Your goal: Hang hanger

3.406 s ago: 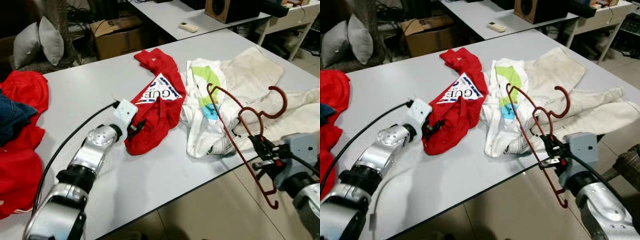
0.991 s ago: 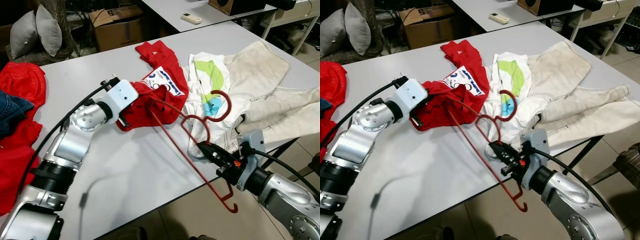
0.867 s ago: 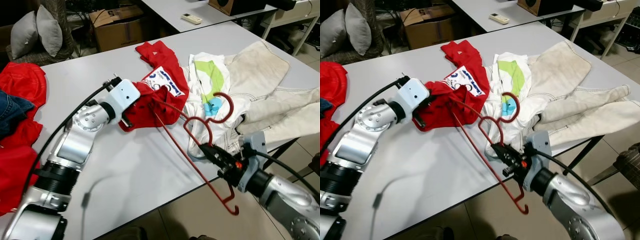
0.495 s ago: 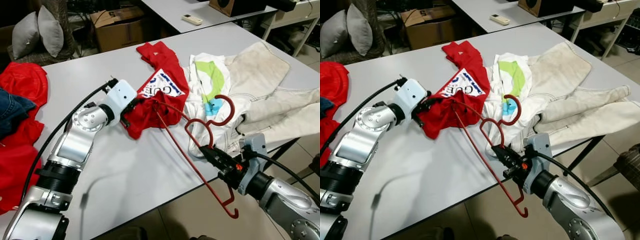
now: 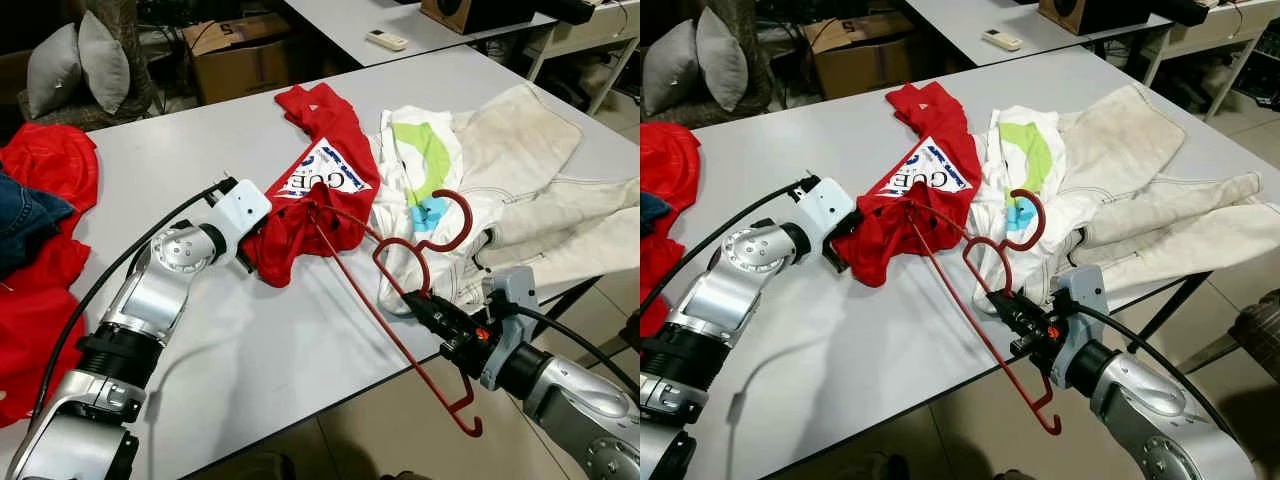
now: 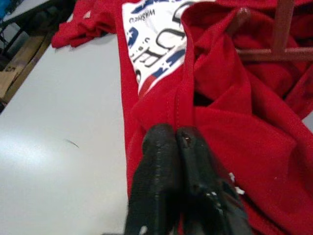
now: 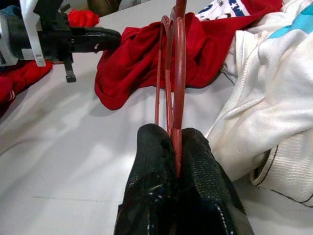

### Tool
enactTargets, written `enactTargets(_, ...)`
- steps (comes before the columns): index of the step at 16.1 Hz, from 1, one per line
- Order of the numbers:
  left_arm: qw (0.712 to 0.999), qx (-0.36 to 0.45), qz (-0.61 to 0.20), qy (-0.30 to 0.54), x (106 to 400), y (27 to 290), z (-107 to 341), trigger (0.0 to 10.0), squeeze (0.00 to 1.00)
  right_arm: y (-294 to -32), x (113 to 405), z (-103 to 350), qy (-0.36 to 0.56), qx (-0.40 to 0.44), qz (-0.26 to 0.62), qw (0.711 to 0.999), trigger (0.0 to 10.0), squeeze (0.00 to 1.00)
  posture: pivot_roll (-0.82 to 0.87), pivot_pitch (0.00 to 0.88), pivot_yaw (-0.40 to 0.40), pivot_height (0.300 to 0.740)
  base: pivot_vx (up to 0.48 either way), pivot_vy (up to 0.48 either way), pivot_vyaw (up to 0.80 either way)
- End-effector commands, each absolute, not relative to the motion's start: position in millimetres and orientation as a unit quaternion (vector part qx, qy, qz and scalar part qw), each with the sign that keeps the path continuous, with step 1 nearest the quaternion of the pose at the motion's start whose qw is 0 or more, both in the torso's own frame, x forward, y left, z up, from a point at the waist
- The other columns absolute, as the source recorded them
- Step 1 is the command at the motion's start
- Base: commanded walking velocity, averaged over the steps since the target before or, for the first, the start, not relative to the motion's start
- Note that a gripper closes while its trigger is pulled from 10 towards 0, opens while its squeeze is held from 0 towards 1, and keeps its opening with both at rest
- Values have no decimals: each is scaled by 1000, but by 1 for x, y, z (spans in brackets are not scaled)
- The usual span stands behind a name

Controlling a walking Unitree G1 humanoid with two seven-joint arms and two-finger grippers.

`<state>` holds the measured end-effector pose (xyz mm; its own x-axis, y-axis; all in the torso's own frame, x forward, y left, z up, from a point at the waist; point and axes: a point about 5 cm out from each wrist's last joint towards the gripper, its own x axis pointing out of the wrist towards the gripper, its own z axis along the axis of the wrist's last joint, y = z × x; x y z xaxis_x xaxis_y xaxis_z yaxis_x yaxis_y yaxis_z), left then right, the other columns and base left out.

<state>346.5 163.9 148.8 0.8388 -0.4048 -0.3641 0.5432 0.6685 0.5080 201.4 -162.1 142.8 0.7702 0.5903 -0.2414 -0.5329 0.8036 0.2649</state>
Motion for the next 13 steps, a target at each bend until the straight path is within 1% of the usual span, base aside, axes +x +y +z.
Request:
enactTargets(1, 905, 323, -256, 104, 350, 163, 152, 1216, 0, -160, 201, 146, 153, 90, 304, 936, 10000, 0, 16, 59, 65, 740, 0, 0, 0)
enactTargets(2, 905, 325, -254, 105, 351, 163, 152, 1216, 0, -160, 201, 146, 153, 90, 305, 936, 10000, 0, 16, 59, 65, 740, 0, 0, 0)
enactTargets(3, 905, 328, -249, 105, 352, 164, 152, 1490, 0, -160, 201, 147, 152, 90, 306, 935, 10000, 0, 16, 61, 66, 740, 0, 0, 0)
enactTargets(4, 905, 336, -241, 103, 355, 165, 152, 0, 0, -159, 201, 147, 151, 90, 307, 935, 10000, 0, 16, 61, 68, 740, 0, 0, 0)
enactTargets(6, 911, 329, -232, 92, 357, 166, 155, 0, 0, -160, 200, 147, 150, 92, 306, 936, 10000, 0, 16, 61, 68, 740, 0, 0, 0)
enactTargets(7, 918, 311, -231, 82, 357, 165, 158, 0, 0, -160, 199, 147, 150, 92, 305, 936, 10000, 0, 15, 63, 71, 740, 0, 0, 0)
enactTargets(8, 916, 306, -252, 63, 355, 161, 162, 0, 0, -161, 198, 147, 151, 93, 304, 936, 10000, 0, 16, 62, 71, 740, 0, 0, 0)
enactTargets(9, 911, 305, -269, 67, 352, 161, 158, 10000, 0, -161, 198, 146, 152, 94, 303, 936, 10000, 0, 15, 62, 72, 740, 0, 0, 0)
enactTargets(10, 909, 310, -270, 69, 351, 161, 157, 10000, 176, -161, 198, 146, 152, 94, 303, 936, 10000, 0, 15, 62, 72, 740, 0, 0, 0)
enactTargets(11, 907, 314, -270, 69, 350, 162, 156, 10000, 176, -161, 198, 146, 152, 95, 303, 936, 10000, 0, 15, 62, 72, 740, 0, 0, 0)
enactTargets(12, 905, 313, -278, 70, 349, 161, 156, 10000, 1000, -161, 198, 146, 152, 95, 304, 936, 10000, 0, 16, 63, 70, 740, 0, 0, 0)
enactTargets(13, 903, 312, -286, 72, 348, 160, 155, 10000, 1000, -161, 198, 146, 152, 95, 305, 935, 10000, 0, 17, 63, 68, 740, 0, 0, 0)
